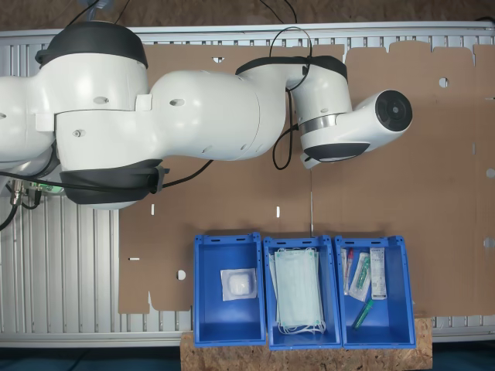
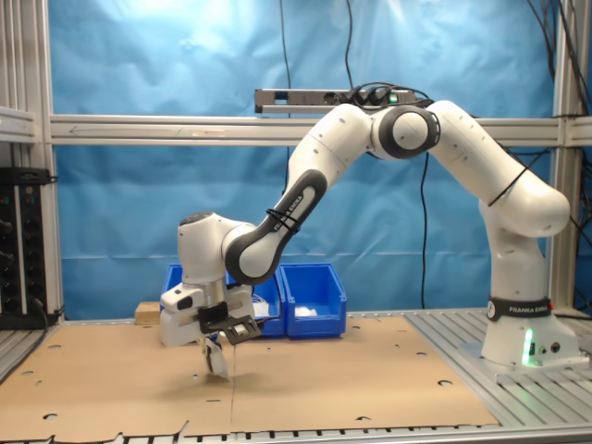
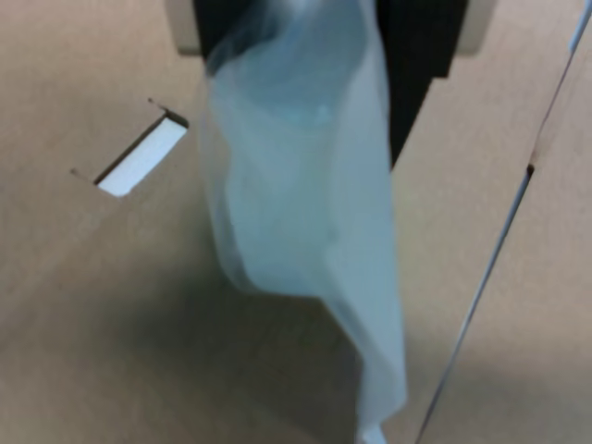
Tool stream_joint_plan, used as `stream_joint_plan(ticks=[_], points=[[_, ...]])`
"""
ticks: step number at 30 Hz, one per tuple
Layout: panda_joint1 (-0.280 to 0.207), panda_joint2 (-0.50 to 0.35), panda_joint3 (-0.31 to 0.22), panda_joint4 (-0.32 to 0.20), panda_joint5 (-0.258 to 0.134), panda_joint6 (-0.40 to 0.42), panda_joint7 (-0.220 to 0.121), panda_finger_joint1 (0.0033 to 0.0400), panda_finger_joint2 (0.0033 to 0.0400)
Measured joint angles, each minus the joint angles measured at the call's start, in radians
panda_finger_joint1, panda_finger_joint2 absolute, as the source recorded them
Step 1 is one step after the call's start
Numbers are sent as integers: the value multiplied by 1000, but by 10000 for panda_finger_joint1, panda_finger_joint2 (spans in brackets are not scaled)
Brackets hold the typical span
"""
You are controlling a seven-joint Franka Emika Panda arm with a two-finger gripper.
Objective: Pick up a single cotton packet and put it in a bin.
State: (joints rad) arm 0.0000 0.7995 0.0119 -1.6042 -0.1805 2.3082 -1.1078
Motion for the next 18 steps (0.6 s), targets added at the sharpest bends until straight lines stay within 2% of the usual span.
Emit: stream_joint_plan(ticks=[9,18], points=[[0,-74,5,-10,0,-68,0,51,51],[0,-217,9,-47,0,-125,0,52,52]])
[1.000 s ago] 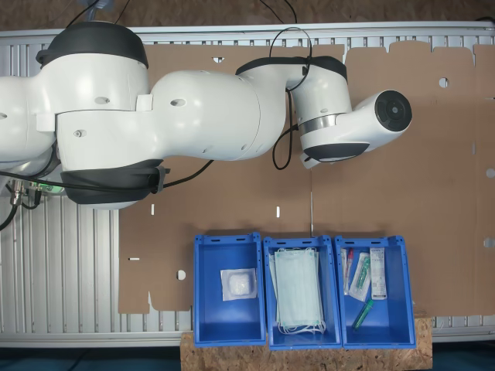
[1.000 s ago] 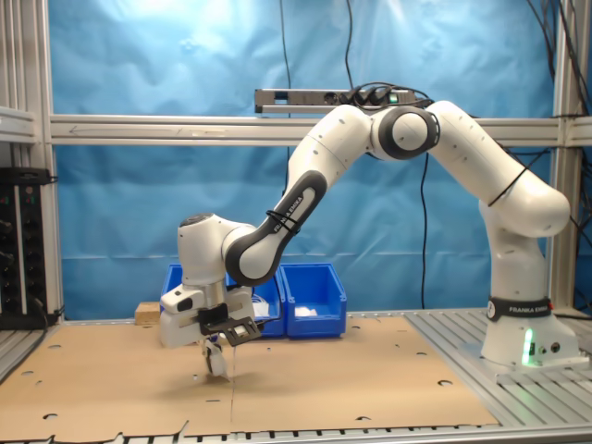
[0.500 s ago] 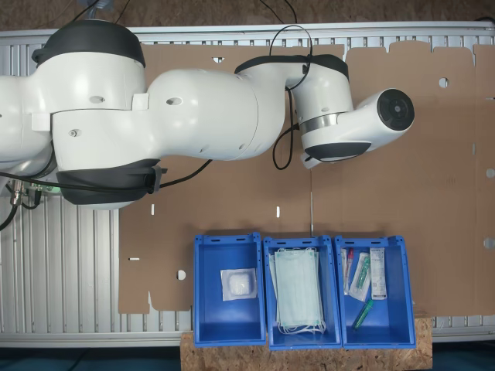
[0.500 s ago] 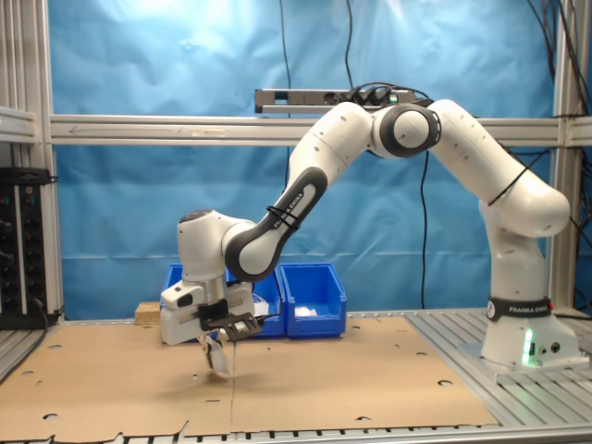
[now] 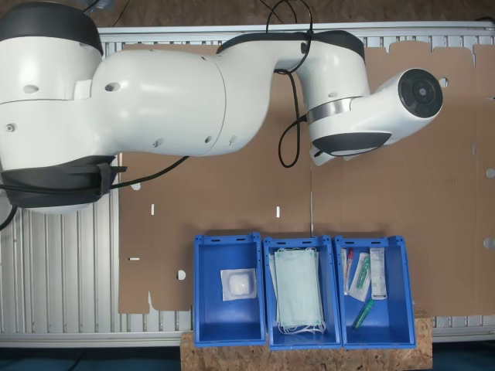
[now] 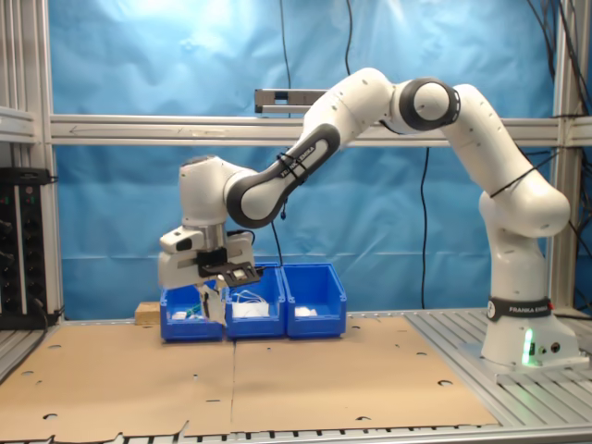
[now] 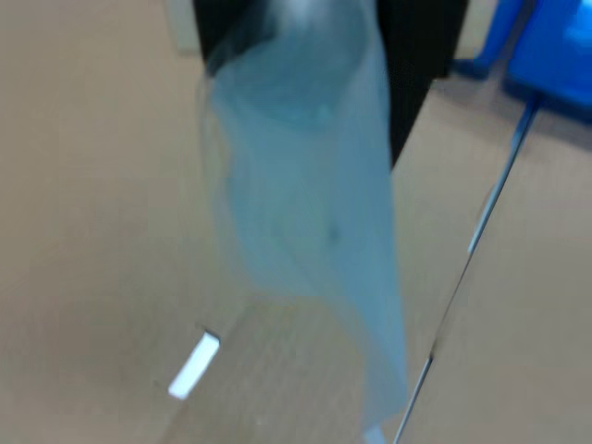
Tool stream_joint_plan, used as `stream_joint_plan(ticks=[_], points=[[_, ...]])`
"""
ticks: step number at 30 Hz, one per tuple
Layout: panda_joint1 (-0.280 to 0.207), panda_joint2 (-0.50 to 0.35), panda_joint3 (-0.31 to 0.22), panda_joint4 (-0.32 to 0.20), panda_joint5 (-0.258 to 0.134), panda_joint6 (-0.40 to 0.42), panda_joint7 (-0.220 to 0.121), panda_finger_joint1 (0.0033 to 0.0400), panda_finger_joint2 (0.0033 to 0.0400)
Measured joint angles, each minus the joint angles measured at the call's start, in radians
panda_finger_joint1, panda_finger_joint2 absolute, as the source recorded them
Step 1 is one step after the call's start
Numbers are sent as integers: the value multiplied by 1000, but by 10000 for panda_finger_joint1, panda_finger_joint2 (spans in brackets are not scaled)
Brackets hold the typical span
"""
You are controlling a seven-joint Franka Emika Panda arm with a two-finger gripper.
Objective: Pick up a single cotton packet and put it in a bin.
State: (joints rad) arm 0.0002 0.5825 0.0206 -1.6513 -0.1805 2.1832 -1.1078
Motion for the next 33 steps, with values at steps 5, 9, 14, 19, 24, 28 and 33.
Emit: stream_joint_plan(ticks=[5,9,14,19,24,28,33], points=[[0,-92,-3,-53,0,-24,0,52,52],[2,-165,-13,-113,0,-37,0,52,52],[2,-233,-32,-182,0,-48,0,52,52],[4,-309,-68,-269,0,-59,0,53,53],[4,-376,-110,-351,-3,-69,0,53,53],[3,-427,-144,-414,-20,-74,0,53,53],[3,-491,-184,-482,-47,-78,0,53,53]])
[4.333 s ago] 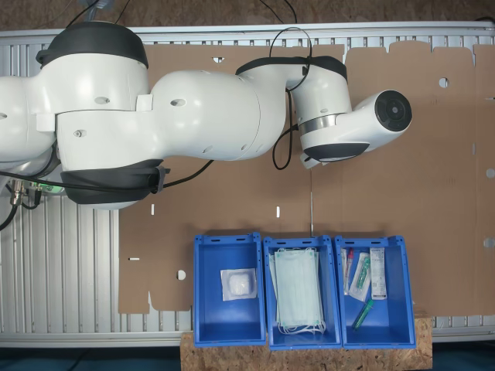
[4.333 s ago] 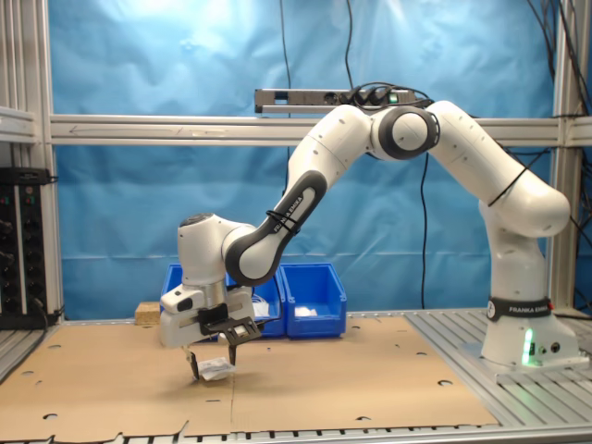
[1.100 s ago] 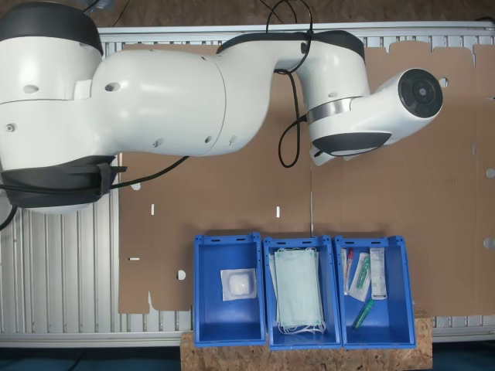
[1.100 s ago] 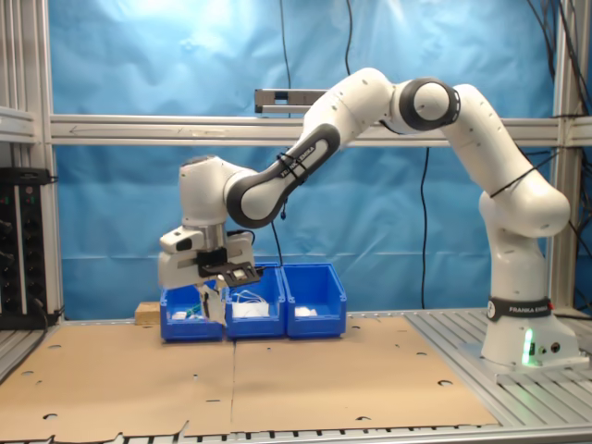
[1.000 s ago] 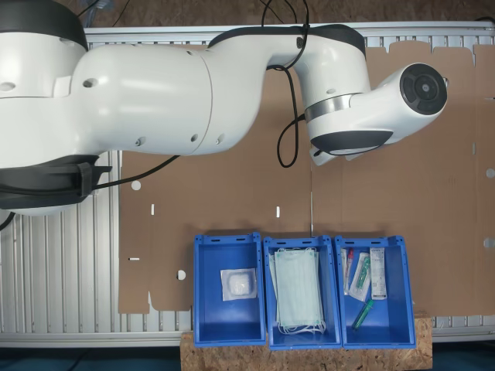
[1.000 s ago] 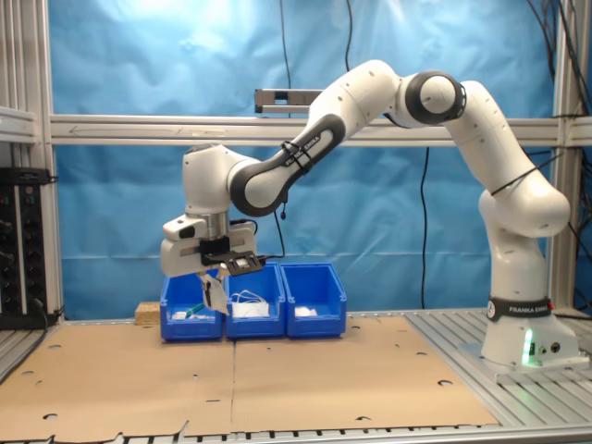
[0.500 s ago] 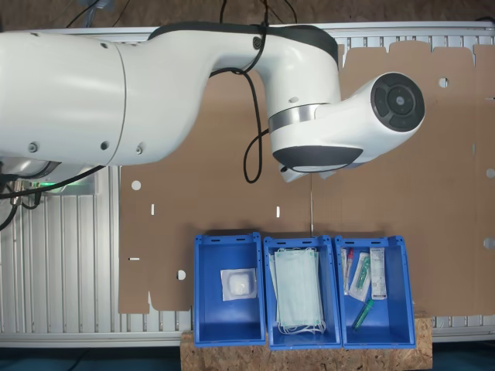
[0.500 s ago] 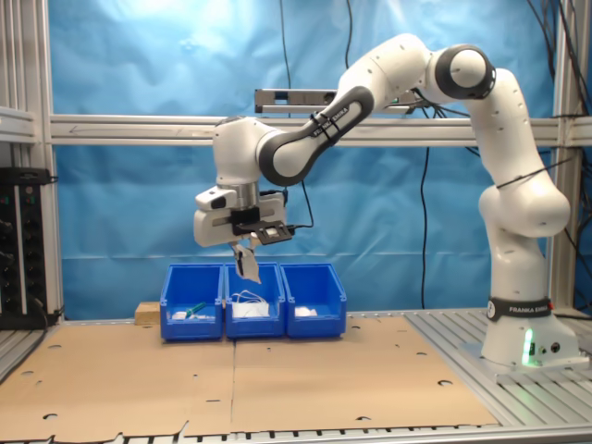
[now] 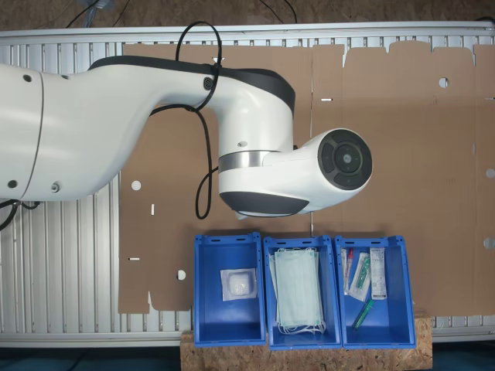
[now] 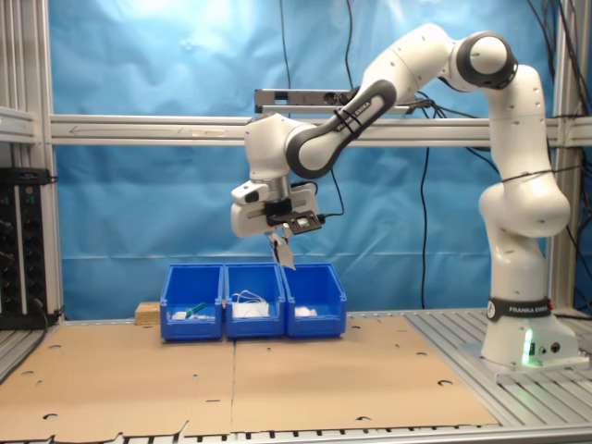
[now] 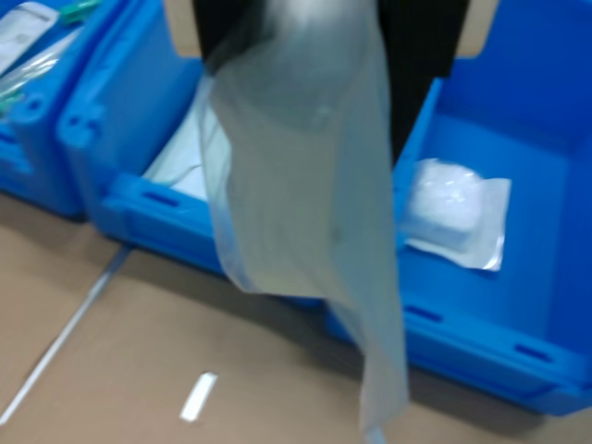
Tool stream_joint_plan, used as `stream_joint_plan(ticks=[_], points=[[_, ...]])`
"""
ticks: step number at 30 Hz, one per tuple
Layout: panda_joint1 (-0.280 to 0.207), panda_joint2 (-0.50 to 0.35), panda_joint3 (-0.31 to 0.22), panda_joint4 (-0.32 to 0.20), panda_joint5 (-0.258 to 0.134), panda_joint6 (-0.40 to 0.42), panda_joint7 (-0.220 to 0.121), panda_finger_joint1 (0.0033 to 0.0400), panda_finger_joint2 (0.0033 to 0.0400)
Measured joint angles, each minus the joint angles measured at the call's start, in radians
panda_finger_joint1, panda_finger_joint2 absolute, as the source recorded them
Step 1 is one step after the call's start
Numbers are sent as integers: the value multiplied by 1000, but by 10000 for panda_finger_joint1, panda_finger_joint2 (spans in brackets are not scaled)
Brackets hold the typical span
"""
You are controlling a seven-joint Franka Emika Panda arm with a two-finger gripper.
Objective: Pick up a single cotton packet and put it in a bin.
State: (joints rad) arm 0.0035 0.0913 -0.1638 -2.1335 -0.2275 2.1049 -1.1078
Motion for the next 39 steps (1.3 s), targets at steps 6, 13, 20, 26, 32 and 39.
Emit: stream_joint_plan(ticks=[6,13,20,26,32,39], points=[[-1,-74,-48,-71,-28,-1,0,53,53],[-4,-121,-111,-109,-79,-1,0,53,53],[-6,-126,-177,-111,-119,6,-3,53,53],[-10,-119,-241,-110,-138,42,-19,53,53],[-13,-107,-276,-110,-147,65,-33,53,53],[-16,-96,-303,-110,-155,87,-58,53,53]])
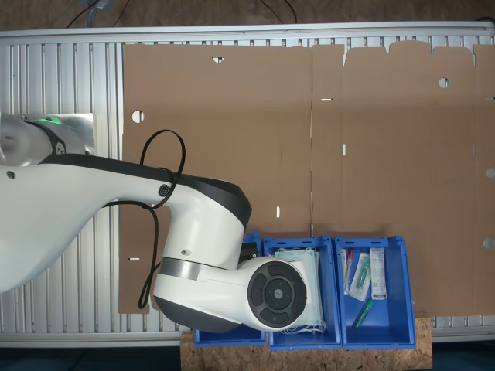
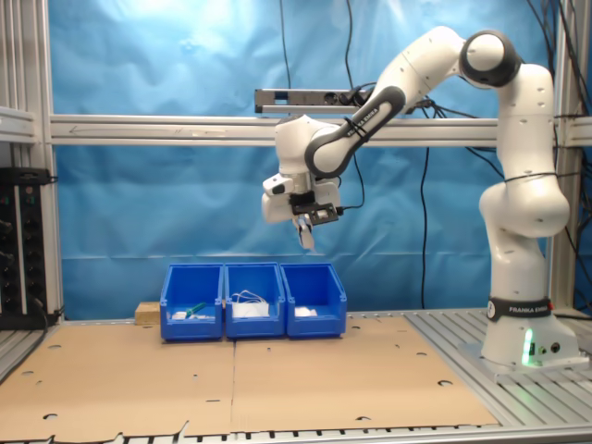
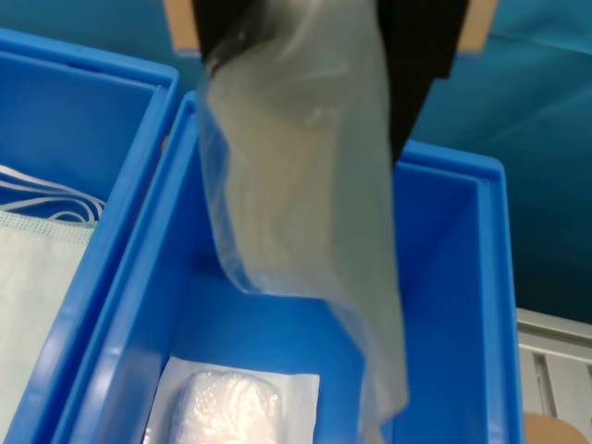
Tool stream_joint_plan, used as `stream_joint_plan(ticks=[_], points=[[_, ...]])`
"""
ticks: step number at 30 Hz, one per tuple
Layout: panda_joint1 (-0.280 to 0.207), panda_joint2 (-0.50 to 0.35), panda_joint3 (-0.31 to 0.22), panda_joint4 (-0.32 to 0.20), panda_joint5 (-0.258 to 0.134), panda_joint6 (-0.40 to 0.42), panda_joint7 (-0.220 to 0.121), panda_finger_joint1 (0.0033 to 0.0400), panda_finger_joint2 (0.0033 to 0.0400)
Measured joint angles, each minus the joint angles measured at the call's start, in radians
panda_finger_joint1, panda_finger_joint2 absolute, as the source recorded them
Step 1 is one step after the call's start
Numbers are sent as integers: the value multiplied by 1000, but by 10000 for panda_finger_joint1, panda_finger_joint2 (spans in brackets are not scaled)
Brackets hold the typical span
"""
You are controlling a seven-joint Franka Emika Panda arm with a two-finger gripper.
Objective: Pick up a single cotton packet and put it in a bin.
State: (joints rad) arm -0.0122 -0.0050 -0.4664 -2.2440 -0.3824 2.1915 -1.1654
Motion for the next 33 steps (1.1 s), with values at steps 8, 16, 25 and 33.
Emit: stream_joint_plan(ticks=[8,16,25,33], points=[[0,4,-8,0,-4,16,-30,53,53],[0,6,-9,0,-5,25,-51,53,53],[0,8,-9,0,-6,29,-75,53,53],[0,10,-9,0,-6,34,-101,53,53]])
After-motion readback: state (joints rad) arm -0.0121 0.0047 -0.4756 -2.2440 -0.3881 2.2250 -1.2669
